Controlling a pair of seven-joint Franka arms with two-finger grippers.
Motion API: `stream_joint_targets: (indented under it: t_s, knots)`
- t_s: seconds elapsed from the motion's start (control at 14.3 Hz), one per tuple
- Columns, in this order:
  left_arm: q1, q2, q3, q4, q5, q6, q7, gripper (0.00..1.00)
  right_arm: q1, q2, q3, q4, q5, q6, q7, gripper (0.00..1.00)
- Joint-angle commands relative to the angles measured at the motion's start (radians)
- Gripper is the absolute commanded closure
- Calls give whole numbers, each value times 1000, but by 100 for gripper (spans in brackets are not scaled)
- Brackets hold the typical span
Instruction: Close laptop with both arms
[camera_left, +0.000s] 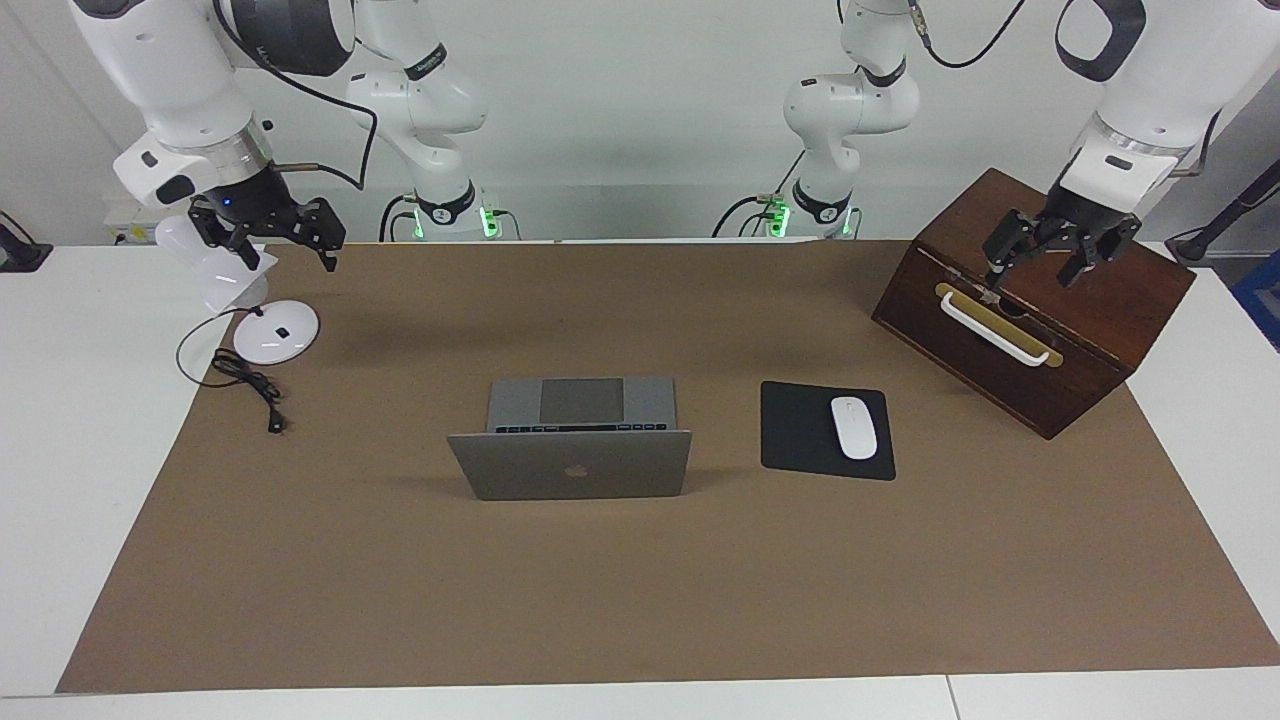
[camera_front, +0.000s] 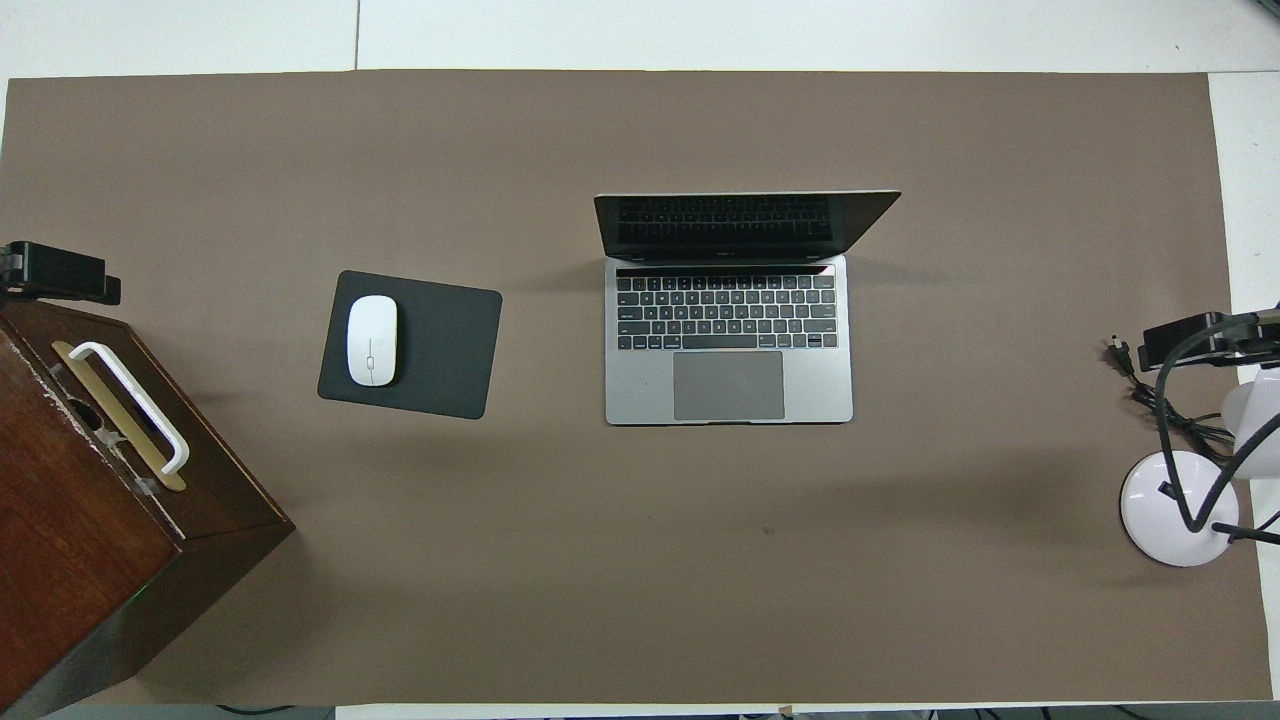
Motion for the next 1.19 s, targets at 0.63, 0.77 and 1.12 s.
stream_joint_targets:
  t_s: [0.63,0.77,1.12]
  knots:
    - [7,-30,-3,-31,12,10,8,0,-12,-40,2,-73,12,60,-12,0]
    - [4,-28,-3,-29,14,13,5,0,-11,-37,2,-73,10,78,-29,0]
    - [3,-30,-3,-29,14,4,2,0,-11,-28,2,-74,10,81,-31,0]
